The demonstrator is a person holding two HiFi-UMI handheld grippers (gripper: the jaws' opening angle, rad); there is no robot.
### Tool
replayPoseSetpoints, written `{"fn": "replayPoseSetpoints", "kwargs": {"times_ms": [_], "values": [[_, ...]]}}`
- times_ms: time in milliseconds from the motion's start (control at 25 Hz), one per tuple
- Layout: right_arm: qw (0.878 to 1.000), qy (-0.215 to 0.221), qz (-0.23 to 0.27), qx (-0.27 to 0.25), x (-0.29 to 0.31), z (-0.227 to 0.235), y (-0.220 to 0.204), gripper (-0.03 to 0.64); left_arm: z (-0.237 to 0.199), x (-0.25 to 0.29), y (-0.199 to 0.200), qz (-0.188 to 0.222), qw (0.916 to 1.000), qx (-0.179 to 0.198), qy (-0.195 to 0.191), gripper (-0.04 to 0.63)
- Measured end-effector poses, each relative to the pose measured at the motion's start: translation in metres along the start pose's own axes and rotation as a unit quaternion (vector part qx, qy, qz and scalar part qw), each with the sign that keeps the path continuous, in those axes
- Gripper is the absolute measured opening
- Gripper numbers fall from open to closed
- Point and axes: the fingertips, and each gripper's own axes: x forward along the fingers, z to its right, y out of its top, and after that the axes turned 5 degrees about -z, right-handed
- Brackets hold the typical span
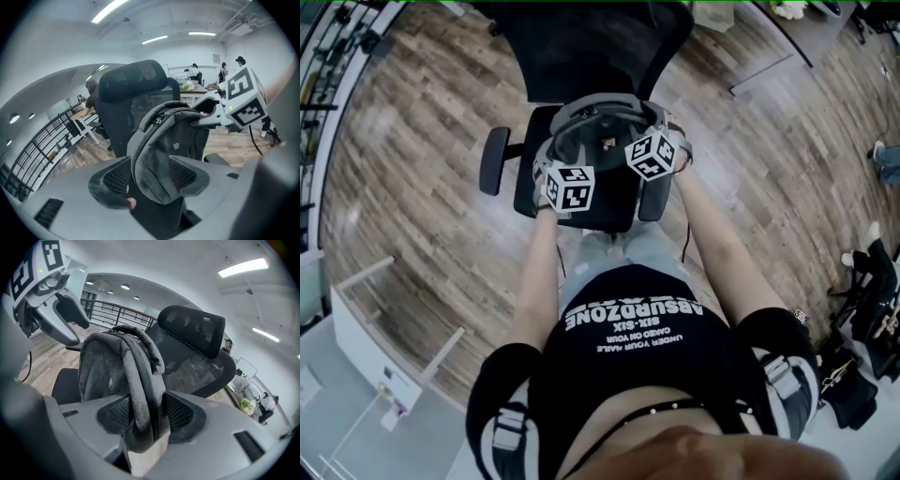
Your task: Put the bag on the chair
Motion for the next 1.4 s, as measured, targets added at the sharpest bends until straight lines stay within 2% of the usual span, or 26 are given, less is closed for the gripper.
{"fn": "replayPoseSetpoints", "kwargs": {"times_ms": [120, 200, 320, 480, 640, 760, 840, 960, 1120, 1400], "values": [[1.000, 0.003, -0.006, -0.002, 0.007, 0.006, 0.005, 0.201, 0.010, -0.004, -0.011, -0.011, 0.9996, 0.006, -0.024, 0.250], [1.000, 0.001, -0.008, -0.009, 0.012, 0.008, 0.009, 0.202, 0.018, -0.007, -0.020, -0.018, 0.9992, 0.014, -0.033, 0.188], [1.000, -0.003, -0.008, -0.025, 0.021, 0.007, 0.015, 0.206, 0.020, -0.011, -0.036, -0.023, 0.9992, 0.017, -0.027, 0.097], [0.999, -0.001, -0.013, -0.033, 0.033, 0.015, 0.019, 0.209, 0.028, -0.015, -0.048, -0.033, 0.9984, 0.011, -0.044, 0.039], [0.999, 0.004, -0.017, -0.034, 0.044, 0.019, 0.026, 0.210, 0.035, -0.024, -0.065, -0.055, 0.9947, -0.015, -0.085, 0.017], [0.999, 0.001, -0.018, -0.040, 0.051, 0.019, 0.033, 0.217, 0.034, -0.030, -0.077, -0.063, 0.9925, -0.032, -0.099, 0.017], [0.999, -0.002, -0.018, -0.050, 0.057, 0.021, 0.038, 0.222, 0.035, -0.032, -0.084, -0.069, 0.9914, -0.030, -0.107, 0.017], [0.998, 0.000, -0.026, -0.055, 0.067, 0.026, 0.039, 0.225, 0.038, -0.033, -0.091, -0.075, 0.9910, -0.023, -0.108, 0.017], [0.998, -0.005, -0.028, -0.058, 0.071, 0.027, 0.046, 0.229, 0.037, -0.037, -0.099, -0.078, 0.9909, -0.031, -0.106, 0.017], [0.993, -0.053, -0.062, -0.081, 0.070, 0.029, 0.038, 0.267, 0.030, -0.044, -0.103, -0.073, 0.9919, -0.035, -0.098, 0.017]]}}
